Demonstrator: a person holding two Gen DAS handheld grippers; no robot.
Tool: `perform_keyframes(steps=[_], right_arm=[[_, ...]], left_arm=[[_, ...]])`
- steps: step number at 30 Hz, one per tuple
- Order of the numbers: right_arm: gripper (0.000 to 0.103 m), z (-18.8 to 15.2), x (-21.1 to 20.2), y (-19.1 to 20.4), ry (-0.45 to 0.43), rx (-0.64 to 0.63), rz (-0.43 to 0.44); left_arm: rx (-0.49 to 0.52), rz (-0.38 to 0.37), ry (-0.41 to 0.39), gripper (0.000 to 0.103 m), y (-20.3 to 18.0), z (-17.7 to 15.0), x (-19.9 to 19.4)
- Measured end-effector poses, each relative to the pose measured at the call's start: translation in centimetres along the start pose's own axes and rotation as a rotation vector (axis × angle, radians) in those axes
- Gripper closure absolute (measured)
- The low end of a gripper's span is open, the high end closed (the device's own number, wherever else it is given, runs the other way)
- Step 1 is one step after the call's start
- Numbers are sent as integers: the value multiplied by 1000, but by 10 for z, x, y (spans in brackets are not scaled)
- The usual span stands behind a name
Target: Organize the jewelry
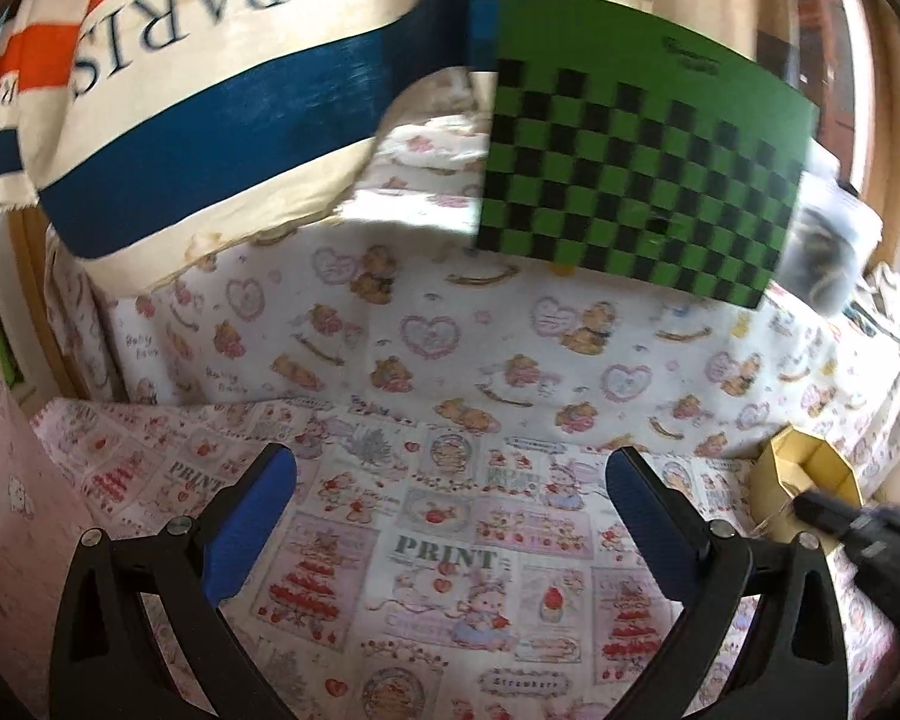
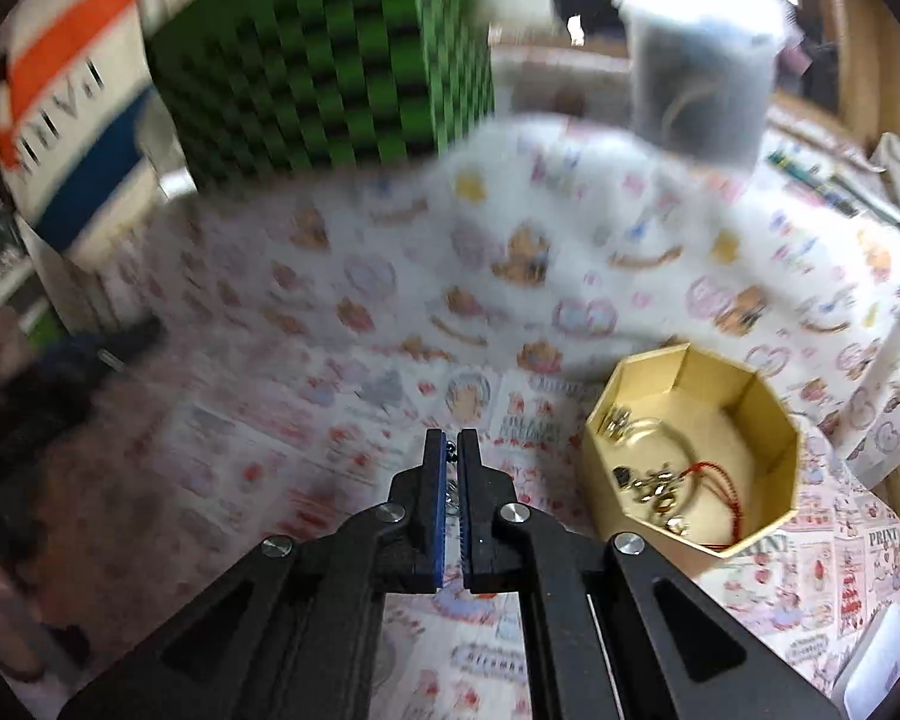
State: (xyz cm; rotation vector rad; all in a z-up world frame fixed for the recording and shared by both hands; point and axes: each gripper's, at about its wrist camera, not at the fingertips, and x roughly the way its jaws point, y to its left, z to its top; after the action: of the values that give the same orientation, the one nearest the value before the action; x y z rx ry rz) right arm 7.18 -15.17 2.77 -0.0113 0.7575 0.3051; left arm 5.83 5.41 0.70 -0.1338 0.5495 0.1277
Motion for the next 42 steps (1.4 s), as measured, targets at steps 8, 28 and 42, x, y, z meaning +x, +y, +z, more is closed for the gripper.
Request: perform_keyframes(steps=[8,28,42], right_arm=[[99,16,-63,-28,-197,37,-58],[99,15,-99,-76,-307,144,-122],[99,16,-109,-89,-332,178,-137]], left_arm=[[151,-27,-4,1,-38,-12,-2],[330,-262,332,32,-160,-26,52],[272,-217,463,72,-182,-44,83]])
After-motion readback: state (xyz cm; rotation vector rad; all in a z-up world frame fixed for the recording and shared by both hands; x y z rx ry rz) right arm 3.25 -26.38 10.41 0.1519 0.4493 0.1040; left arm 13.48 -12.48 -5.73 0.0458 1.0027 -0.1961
